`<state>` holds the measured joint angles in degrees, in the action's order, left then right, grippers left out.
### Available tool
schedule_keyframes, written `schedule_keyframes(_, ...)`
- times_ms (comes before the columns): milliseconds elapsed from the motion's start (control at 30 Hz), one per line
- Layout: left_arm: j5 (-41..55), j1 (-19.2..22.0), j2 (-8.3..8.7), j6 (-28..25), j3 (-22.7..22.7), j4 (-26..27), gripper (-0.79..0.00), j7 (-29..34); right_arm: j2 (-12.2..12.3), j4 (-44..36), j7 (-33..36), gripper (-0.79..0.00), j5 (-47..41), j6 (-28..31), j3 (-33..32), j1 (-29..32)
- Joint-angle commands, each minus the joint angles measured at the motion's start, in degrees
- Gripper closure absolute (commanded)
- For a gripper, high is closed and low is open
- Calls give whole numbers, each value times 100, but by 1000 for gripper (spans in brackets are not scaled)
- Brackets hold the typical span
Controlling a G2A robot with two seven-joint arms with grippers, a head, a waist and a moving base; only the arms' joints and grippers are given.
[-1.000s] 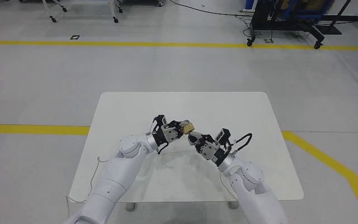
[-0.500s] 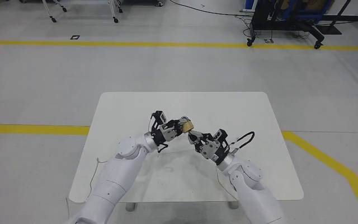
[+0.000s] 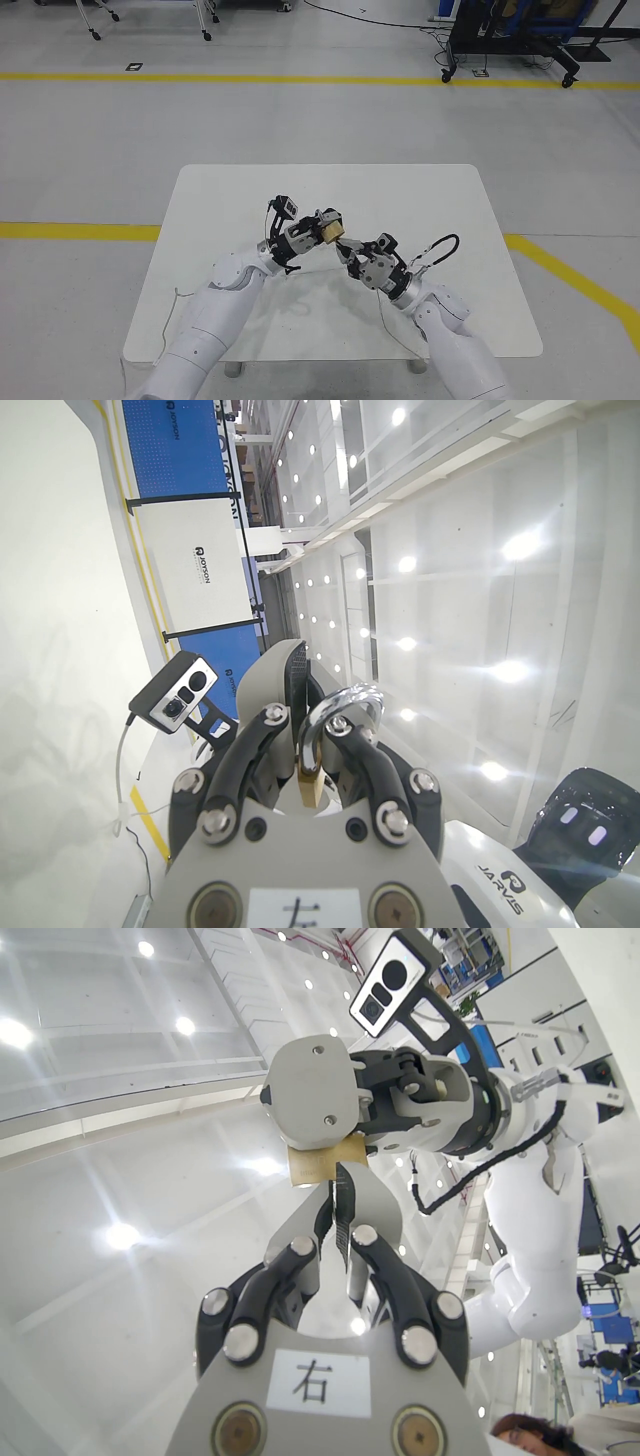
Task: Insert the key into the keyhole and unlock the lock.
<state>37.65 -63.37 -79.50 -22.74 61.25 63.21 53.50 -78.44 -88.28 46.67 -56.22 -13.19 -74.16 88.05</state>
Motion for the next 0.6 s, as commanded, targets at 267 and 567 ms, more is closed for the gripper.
schedule_keyframes(267,128,-19,3,32,71,-14,0,-70,63,171,216,-785,109,120,-47,-81)
schedule_keyframes(567,-30,44,-8,393,130,-107,0,-865,191,-485,-21,-785,518,578,-525,494)
